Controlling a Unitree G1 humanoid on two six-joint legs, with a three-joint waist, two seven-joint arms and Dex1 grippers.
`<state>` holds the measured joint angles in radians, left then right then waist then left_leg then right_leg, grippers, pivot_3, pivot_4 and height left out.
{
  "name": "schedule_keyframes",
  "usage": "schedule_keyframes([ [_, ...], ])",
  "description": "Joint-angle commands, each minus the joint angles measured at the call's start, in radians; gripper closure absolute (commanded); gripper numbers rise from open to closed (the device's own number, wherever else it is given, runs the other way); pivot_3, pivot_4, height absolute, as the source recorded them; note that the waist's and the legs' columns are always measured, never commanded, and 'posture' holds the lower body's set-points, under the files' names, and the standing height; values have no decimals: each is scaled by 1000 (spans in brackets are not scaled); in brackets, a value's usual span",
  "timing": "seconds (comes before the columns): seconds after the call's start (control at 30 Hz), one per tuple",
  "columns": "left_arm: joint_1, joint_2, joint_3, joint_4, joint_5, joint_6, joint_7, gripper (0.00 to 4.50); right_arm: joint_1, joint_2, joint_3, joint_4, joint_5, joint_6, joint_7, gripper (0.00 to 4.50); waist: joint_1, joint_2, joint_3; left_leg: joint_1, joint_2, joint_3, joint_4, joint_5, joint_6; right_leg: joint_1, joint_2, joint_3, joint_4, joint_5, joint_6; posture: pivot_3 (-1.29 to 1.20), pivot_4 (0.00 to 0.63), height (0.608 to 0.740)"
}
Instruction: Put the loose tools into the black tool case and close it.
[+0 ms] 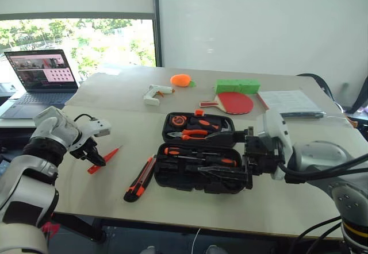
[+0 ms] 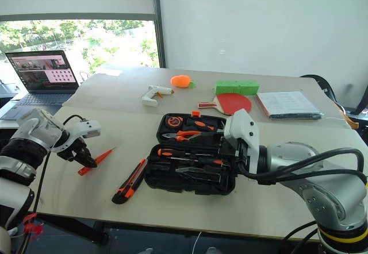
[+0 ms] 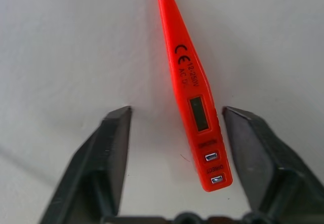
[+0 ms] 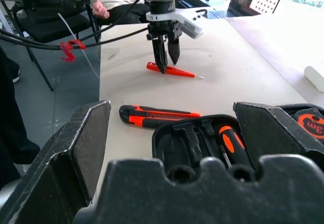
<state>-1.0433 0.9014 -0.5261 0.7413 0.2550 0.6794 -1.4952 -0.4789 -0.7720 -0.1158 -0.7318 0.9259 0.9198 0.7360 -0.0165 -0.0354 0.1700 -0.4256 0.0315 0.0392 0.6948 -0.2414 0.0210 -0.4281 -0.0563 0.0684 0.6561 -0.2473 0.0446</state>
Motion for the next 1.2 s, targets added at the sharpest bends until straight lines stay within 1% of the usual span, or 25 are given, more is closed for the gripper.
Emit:
schedule_keyframes([
  [0.03, 26, -20, -11, 14, 14, -10, -30, 3171, -25, -6, -5, -16, 6, -35, -6, 0, 0, 0, 0, 0, 0, 0, 0, 0, 0, 0, 0, 0, 0, 0, 0, 0, 150, 736],
  [0.07, 27, -25, -8, 19, 18, -11, -25, 3519, -30, -6, -2, -14, 6, -36, -7, 0, 0, 0, 0, 0, 0, 0, 0, 0, 0, 0, 0, 0, 0, 0, 0, 0, 150, 736],
  [0.13, 29, -34, -3, 32, 26, -20, -13, 4010, -40, -6, 5, -9, 5, -37, -4, 0, 1, 0, 0, 1, 0, 0, 0, 0, 0, 1, 0, 0, 0, 0, 0, 0, 150, 736],
  [0.17, 30, -36, 0, 37, 29, -24, -9, 4061, -44, -6, 7, -8, 5, -38, -3, 0, 1, 1, -1, 2, 0, -1, 0, 0, 0, 2, 0, 0, 0, 0, 0, 0, 150, 736],
  [0.37, 10, -48, 43, 107, 36, -71, 49, 4077, -43, -18, -1, 0, 13, -24, -12, 0, 2, 3, -2, 3, 0, 0, 0, 0, 0, 4, 0, 0, 1, 0, 0, 0, 150, 736],
  [0.5, -34, -58, 102, 166, 25, -207, 132, 4077, -6, -44, -35, 1, 64, 9, -14, 0, 5, 4, -2, 4, 0, 0, 1, 0, 0, 4, 0, 0, 2, 0, 0, 0, 150, 736],
  [0.6, -120, -86, 169, 178, -19, -358, 163, 4077, 41, -89, -68, -6, 89, 25, -19, 0, 11, 3, -1, 3, 0, -1, 2, 1, 1, 4, 0, -1, 3, 0, 0, 0, 150, 736],
  [0.7, -229, -140, 185, 171, -40, -404, 99, 4077, 94, -130, -103, -12, 116, 27, -13, 0, 25, -5, 3, -2, 0, -4, 5, 1, 1, 2, 0, -4, 2, 0, 0, 0, 150, 736],
  [0.8, -292, -214, 162, 114, -58, -400, -8, 4077, 141, -153, -122, -22, 121, 20, -15, 0, 27, -5, 3, -6, -2, -4, 6, 0, 1, 2, -2, -4, -1, 2, 3, 0, 150, 736],
  [0.9, -290, -318, 93, -16, -69, -378, -107, 4077, 174, -151, -119, -27, 107, 11, -48, 0, 27, -5, 3, -7, -3, -4, 5, -1, 4, 3, -3, -4, -1, 2, 5, 0, 150, 736],
  [0.97, -274, -353, 61, -80, -72, -355, -119, 4077, 182, -145, -115, -31, 106, 10, -68, 0, 26, -5, 3, -8, -3, -4, 5, -1, 4, 3, -3, -4, -2, 2, 5, 0, 150, 736],
  [1.1, -211, -429, -10, -215, -51, -283, -118, 4077, 217, -125, -115, -67, 115, 7, -124, 0, 4, -5, 3, -8, -2, -7, 4, -1, 4, 1, -2, -2, -6, 2, 5, 0, 150, 736],
  [1.2, -177, -439, -51, -268, -19, -247, -114, 4077, 244, -116, -126, -87, 125, 5, -163, 0, -4, -5, 3, -7, -2, -10, 4, -1, 4, 1, -1, -1, -6, 2, 4, 0, 150, 736],
])
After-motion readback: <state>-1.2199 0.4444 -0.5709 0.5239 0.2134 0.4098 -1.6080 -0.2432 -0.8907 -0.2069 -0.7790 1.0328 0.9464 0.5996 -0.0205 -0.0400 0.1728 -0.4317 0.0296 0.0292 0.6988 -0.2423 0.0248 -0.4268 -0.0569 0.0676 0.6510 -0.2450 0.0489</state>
